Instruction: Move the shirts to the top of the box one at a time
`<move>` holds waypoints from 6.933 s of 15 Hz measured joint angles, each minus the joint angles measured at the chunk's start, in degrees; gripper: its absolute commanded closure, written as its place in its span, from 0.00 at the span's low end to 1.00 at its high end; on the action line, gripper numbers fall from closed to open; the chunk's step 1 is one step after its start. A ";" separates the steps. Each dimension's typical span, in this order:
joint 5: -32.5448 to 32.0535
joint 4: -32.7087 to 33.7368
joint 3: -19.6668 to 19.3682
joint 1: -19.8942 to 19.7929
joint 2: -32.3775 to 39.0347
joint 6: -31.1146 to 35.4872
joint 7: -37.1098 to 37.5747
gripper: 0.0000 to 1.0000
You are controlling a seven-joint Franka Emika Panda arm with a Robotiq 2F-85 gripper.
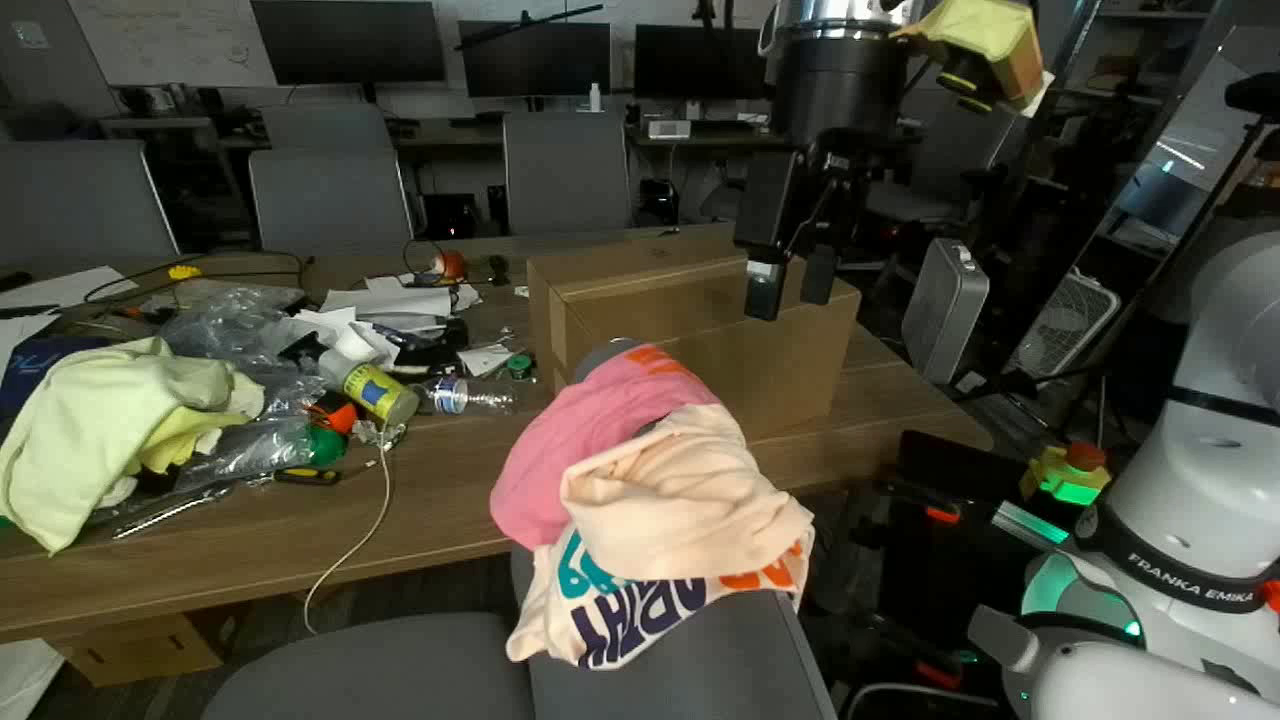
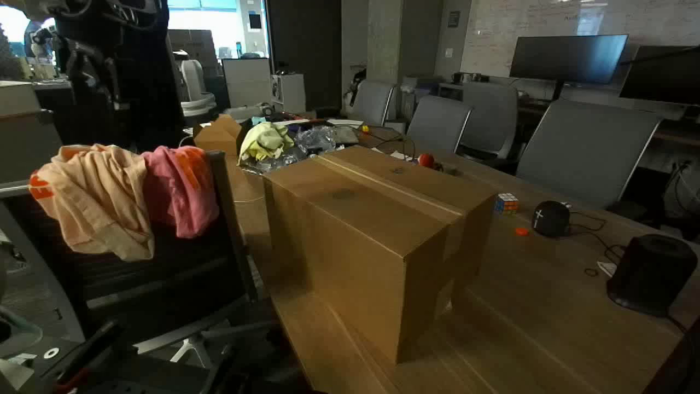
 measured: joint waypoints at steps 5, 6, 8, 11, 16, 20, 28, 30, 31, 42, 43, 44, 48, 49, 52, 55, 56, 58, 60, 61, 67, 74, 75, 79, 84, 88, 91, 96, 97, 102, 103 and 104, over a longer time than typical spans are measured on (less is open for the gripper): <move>0.00 0.95 0.00 0.00 -0.31 0.01 0.00 0.00; 0.00 0.95 0.00 0.00 -0.31 0.01 0.00 0.00; -0.01 0.75 0.02 -0.04 -0.20 -0.09 -0.01 0.00; -0.47 0.90 0.55 -0.05 0.65 -0.15 -0.01 0.00; -2.68 4.75 3.34 -0.02 5.27 -0.76 0.04 0.00; -2.82 8.22 5.80 0.65 9.44 -1.17 0.02 0.00; -2.63 9.16 8.78 5.00 16.33 -1.18 -0.01 0.00; -2.47 9.19 9.07 5.94 17.60 -1.18 -0.01 0.00; -2.38 9.21 9.18 6.32 18.12 -1.18 -0.01 0.00; -3.91 11.17 10.21 7.33 25.29 1.88 0.95 0.00; -4.53 11.43 10.26 7.34 25.96 2.14 1.48 0.00; -5.14 11.72 10.29 7.35 26.55 2.18 2.14 0.00; -7.11 12.64 10.34 7.43 27.87 2.08 4.18 0.41; -7.52 12.80 10.34 7.43 27.98 2.01 4.62 0.51; -8.56 13.17 10.34 7.43 28.04 1.83 5.64 0.72; -8.69 13.59 10.34 7.43 28.10 1.80 6.25 0.94; -8.69 13.71 10.34 7.44 28.11 1.80 6.44 0.99; -8.69 13.96 10.34 7.51 28.12 1.81 6.80 0.95; -8.73 14.14 10.34 7.61 28.12 1.81 6.88 0.95; -8.84 14.21 10.34 7.65 28.11 1.81 6.97 0.95; -11.62 15.47 10.52 7.96 26.85 1.56 9.32 0.95; -12.89 20.57 10.26 7.50 22.98 -3.72 12.12 0.95; -13.03 21.39 10.25 7.28 22.63 -4.48 12.53 0.95; -13.83 24.51 10.11 6.37 22.08 -6.85 14.05 0.95; -14.03 28.12 9.15 4.83 22.11 -9.75 15.06 0.95; -13.74 31.35 5.83 2.23 22.08 -12.18 15.87 0.95; -12.45 32.82 2.57 -0.26 21.75 -12.82 16.50 0.95; -7.61 32.92 -2.70 -4.55 19.85 -13.39 17.26 0.95; -6.60 32.83 -3.62 -5.36 19.46 -13.41 17.38 0.95; -3.09 31.83 -7.60 -9.31 17.62 -13.40 19.05 0.95; -2.70 31.35 -8.25 -10.07 17.25 -13.35 19.55 0.95; -2.41 30.78 -8.86 -10.82 16.86 -13.33 20.07 0.95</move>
